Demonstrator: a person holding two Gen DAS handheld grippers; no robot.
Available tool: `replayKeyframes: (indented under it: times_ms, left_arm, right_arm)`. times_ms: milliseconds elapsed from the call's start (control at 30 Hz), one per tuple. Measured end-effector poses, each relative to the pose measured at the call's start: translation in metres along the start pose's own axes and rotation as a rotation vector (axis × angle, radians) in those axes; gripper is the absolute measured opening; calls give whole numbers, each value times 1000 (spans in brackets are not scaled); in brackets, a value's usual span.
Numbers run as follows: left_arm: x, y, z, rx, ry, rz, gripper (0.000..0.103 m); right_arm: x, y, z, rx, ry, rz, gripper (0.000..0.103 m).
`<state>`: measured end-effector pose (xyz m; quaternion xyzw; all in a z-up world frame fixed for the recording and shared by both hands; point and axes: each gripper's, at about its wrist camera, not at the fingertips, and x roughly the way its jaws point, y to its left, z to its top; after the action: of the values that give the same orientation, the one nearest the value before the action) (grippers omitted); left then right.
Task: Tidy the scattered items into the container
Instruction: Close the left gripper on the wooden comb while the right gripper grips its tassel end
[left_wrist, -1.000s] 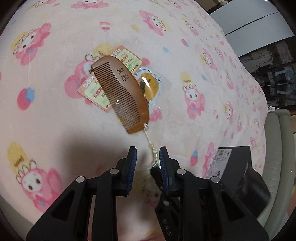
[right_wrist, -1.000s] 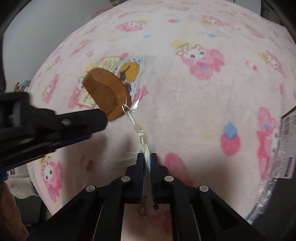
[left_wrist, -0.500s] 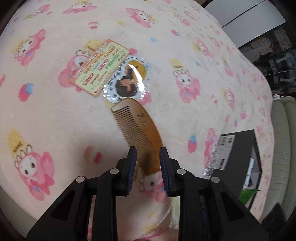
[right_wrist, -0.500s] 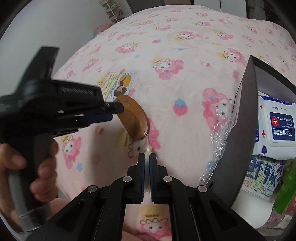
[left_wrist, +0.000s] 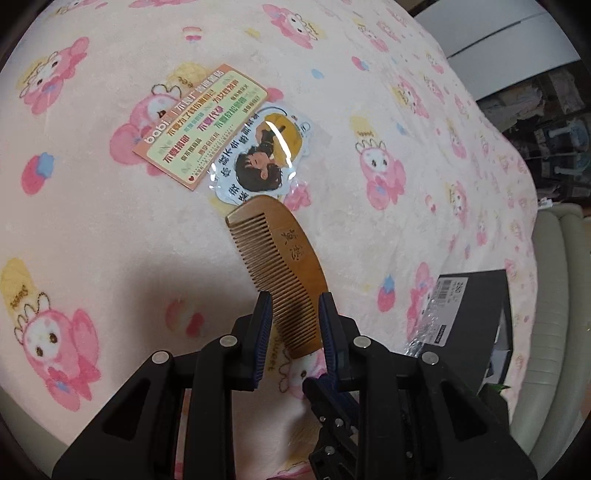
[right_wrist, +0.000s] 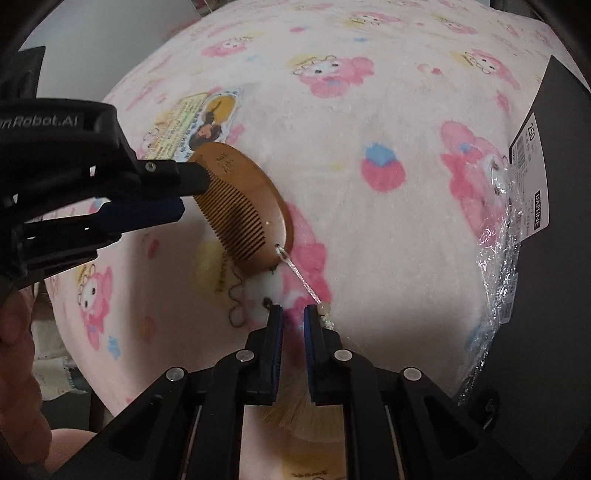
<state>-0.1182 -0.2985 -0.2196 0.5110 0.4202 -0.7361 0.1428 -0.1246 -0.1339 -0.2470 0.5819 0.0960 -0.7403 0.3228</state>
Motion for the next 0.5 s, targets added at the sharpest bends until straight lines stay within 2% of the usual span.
replayKeyframes:
  times_ms: [67,167,300,400,467,500]
  left_arm:
    - [0,1,2,-2,-9,7,24]
    - [6,0,4,6,5,23,24]
    - [5,1,5,-4,-7,28,24]
    - [-9,7,8,-23,-87,77,24]
    - [-16,10,10,-31,-124,99,24]
    - [-17,11,11,-32,-130,104,24]
  right_arm:
    - [-3,6,-4,-40,-14,-49,9]
    - [-10,8,1,-33,-41,-42,9]
    - [-8,1,22,17,-6,83,10]
    - [9,-9,31,108,61,170,22]
    - [21,-13,32,163,78,214,35]
    - [25,-14,32,179,75,227,35]
